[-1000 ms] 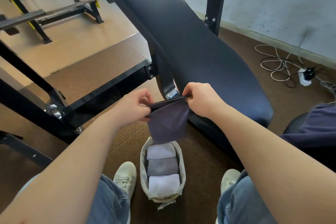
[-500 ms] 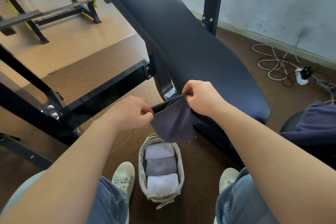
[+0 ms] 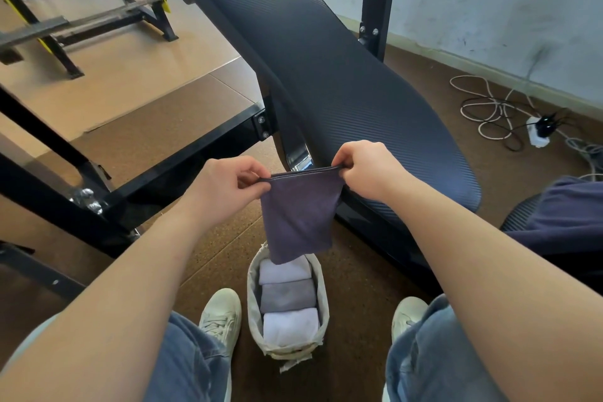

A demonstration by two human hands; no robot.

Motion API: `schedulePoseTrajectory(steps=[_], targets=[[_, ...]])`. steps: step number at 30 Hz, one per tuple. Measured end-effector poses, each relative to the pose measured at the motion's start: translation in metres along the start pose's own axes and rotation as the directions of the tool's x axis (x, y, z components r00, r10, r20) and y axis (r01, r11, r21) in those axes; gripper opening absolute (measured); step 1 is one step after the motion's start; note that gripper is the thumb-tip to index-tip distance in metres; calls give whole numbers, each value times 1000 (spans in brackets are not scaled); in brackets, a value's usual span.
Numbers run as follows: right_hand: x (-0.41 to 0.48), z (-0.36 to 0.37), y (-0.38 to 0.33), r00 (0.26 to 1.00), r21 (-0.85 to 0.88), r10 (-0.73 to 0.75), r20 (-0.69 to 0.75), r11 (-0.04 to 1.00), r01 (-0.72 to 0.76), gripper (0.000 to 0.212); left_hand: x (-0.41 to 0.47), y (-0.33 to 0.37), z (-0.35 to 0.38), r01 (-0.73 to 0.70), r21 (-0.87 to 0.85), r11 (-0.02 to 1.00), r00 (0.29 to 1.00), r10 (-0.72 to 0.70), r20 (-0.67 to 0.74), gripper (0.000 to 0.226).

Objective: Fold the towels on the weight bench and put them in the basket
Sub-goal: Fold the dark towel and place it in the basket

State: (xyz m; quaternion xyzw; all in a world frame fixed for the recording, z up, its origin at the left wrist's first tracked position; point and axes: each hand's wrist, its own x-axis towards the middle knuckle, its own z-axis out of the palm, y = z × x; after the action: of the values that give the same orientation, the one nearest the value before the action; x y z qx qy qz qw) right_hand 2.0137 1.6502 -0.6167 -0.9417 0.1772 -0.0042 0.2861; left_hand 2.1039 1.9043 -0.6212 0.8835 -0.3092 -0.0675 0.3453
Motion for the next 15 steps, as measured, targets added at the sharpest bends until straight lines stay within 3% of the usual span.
schedulePoseTrajectory(steps=[4,7,11,15], targets=[[-2,-3,-1,998,102,61,33,993,-65,28,0,2,2,84,-40,996,996,-85,-4,24],[-2,-2,-5,992,263,108,60,957,-120,24,2,8,4,204,-121,972,979,-204,12,18],[-5,0,-14,974,547,118,192,811,-206,17,3,19,10,414,-394,820,910,-380,166,21],[-2,1,-16,971,646,111,212,730,-224,17,7,20,13,414,-505,757,907,-388,163,23]])
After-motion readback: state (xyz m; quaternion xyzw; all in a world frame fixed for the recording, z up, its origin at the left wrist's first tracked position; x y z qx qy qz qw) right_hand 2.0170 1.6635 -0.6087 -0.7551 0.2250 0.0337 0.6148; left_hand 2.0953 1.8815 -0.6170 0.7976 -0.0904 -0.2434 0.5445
